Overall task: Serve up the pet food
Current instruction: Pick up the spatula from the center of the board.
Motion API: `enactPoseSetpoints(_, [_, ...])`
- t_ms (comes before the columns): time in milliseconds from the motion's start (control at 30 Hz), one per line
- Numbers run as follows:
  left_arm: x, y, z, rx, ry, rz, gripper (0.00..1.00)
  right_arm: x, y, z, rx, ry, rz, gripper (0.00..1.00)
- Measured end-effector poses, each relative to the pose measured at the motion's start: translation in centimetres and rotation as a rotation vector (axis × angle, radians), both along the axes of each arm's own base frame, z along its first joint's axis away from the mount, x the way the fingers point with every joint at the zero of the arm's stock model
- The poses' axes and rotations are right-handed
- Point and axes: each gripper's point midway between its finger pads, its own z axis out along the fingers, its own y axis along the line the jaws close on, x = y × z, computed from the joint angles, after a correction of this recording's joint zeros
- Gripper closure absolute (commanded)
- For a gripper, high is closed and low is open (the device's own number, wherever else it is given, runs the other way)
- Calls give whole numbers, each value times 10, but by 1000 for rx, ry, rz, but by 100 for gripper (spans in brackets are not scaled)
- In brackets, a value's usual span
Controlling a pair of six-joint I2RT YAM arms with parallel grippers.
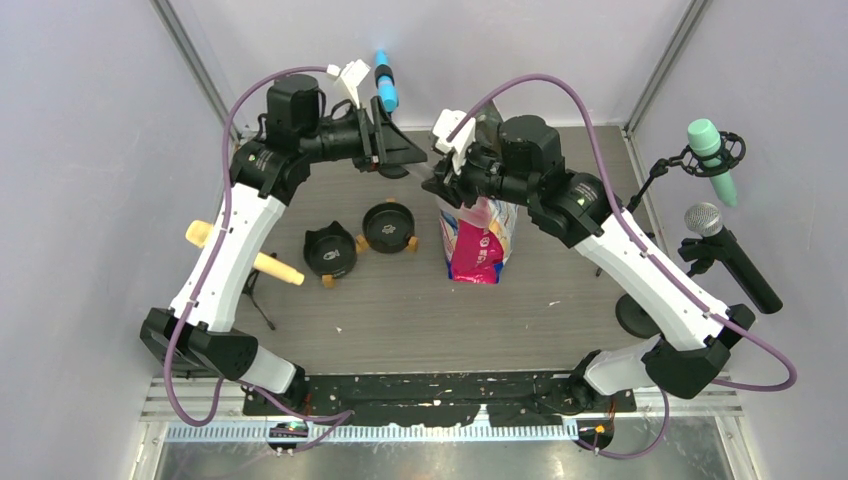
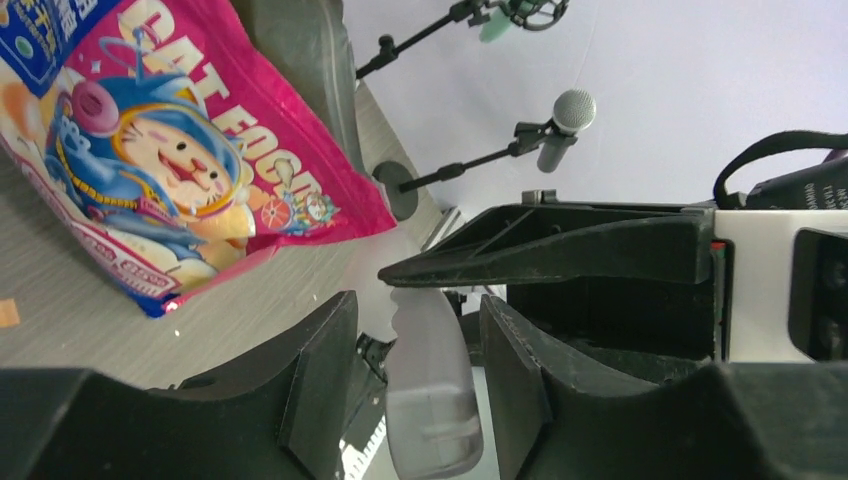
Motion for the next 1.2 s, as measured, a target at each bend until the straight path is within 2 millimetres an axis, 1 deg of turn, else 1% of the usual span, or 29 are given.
enactPoseSetpoints(67, [-3,1,-5,18,10,-8,50,-1,0,-1,-13,-5,6,95])
enactPoseSetpoints(200, [-7,2,-10,37,15,-25,64,-1,0,-1,-25,-21,11,95])
enactPoseSetpoints(267, [-9,2,-10,36,14,-37,69,-2,-1,-2,-31,-21,11,95])
enactPoseSetpoints(433, [-13,1,-9,31,19,-56,69,-3,0,-3,-41,-25,16,95])
enactPoseSetpoints(500, [-13,1,-9,30,20,-58,72,-3,0,-3,-43,-28,18,95])
enactPoseSetpoints(533, [-13,1,-9,29,21,-59,77,-3,0,-3,-44,-30,18,95])
enactPoseSetpoints(567, [-14,1,-9,29,21,-60,85,-3,0,-3,-44,-31,19,95])
enactPoseSetpoints(600, [-14,1,-9,28,22,-62,97,-3,0,-3,-44,-32,19,95])
enactPoseSetpoints(633, [-14,1,-9,28,22,-64,100,-4,0,-3,-45,-33,18,95])
enactPoseSetpoints(700, [-15,1,-9,27,22,-67,100,-3,0,-2,-45,-35,16,94])
enactPoseSetpoints(733, [-15,0,-8,26,22,-68,100,-3,0,-2,-45,-36,14,90])
enactPoseSetpoints(767, [-15,0,-8,25,21,-69,100,-3,0,-2,-45,-36,9,74])
enactPoseSetpoints(800, [-15,0,-8,24,19,-68,100,-2,-1,-1,-45,-35,4,63])
enactPoseSetpoints(833, [-14,0,-7,24,17,-68,100,-2,-1,-1,-47,-33,-3,42])
enactPoseSetpoints(867, [-14,0,-7,24,14,-66,100,-1,-2,-1,-46,-31,-11,33])
enactPoseSetpoints(900, [-14,0,-7,24,13,-65,100,-1,-2,-1,-40,-21,-18,20])
enactPoseSetpoints(967, [-11,3,-6,27,7,-52,100,2,-4,0,-40,-28,-35,12])
enactPoseSetpoints(1033, [-8,5,-4,25,1,-35,100,3,-5,2,-33,-35,-50,9])
enactPoseSetpoints(1133, [4,15,6,11,-25,16,100,4,-10,7,-18,-47,-72,9])
enactPoseSetpoints(1200, [18,26,12,8,-53,78,100,2,-15,11,2,-44,-92,9])
